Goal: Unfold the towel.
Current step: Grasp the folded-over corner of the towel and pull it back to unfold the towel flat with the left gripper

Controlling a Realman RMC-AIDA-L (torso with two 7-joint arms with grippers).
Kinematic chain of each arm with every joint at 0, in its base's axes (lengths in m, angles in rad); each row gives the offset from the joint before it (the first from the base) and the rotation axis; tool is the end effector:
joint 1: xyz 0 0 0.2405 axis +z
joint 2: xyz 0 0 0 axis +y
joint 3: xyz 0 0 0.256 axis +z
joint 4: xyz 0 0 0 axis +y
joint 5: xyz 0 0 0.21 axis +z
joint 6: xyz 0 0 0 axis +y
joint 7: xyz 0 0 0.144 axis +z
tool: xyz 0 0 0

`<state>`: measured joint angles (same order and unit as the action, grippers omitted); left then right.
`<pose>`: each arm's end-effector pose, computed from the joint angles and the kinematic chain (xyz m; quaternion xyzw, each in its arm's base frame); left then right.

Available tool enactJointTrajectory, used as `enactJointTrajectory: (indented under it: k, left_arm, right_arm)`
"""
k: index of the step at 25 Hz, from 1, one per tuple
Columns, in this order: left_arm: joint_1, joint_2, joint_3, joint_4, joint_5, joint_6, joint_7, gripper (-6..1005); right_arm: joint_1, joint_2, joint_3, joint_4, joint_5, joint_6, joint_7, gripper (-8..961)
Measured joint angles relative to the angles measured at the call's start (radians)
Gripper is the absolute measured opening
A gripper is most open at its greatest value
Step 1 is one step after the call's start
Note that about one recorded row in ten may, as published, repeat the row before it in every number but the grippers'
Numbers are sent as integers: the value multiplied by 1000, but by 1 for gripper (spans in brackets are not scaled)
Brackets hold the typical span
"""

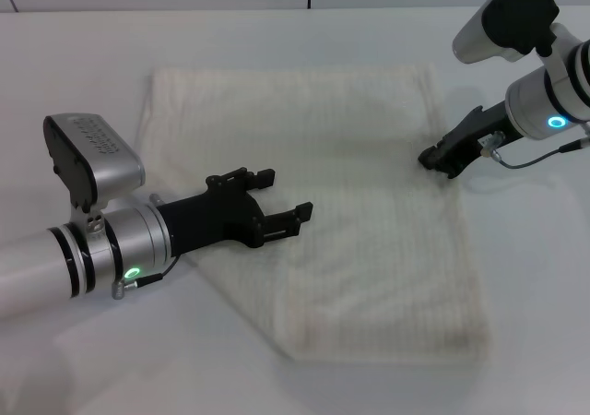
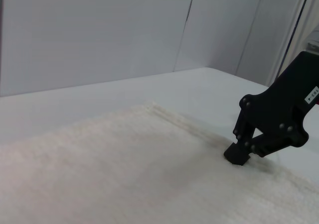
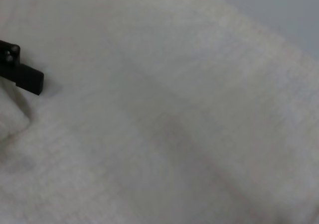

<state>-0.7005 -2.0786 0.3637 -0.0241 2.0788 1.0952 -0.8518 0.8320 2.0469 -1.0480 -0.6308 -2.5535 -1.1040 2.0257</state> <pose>-0.2640 0.3273 -0.1084 -0.9238 -0.2391 -0.2262 0.1958 0.2416 0.4155 -0.0288 -0.9351 0.2726 -0.1187 0.1929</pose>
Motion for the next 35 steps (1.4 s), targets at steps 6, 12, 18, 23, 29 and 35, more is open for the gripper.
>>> enactJointTrajectory:
  k: [6,12,18,23,29,35]
  left_arm:
    - [0,0,12,-2,3,1,0,792]
    - [0,0,16,-2,3,4,1,718]
    - [1,1,28,-2,3,8,3,477]
    - [8,4,31,-1,3,43,23,261]
    - [15,7,31,1,3,59,34,112]
    - [37,11,49,17,3,118,34,99]
  right_arm:
    - [-1,1,-2,0,0,1,0,-1]
    - [-1,1,-3,0,0,1,0,-1]
    - [-1,1,-3,0,0,0,0,-1]
    - [-1,1,1,1,0,-1,0,-1]
    - [-1,2,-2,0,0,0,0,-1]
    - [-1,2,-1,0,-1,6,0,-1]
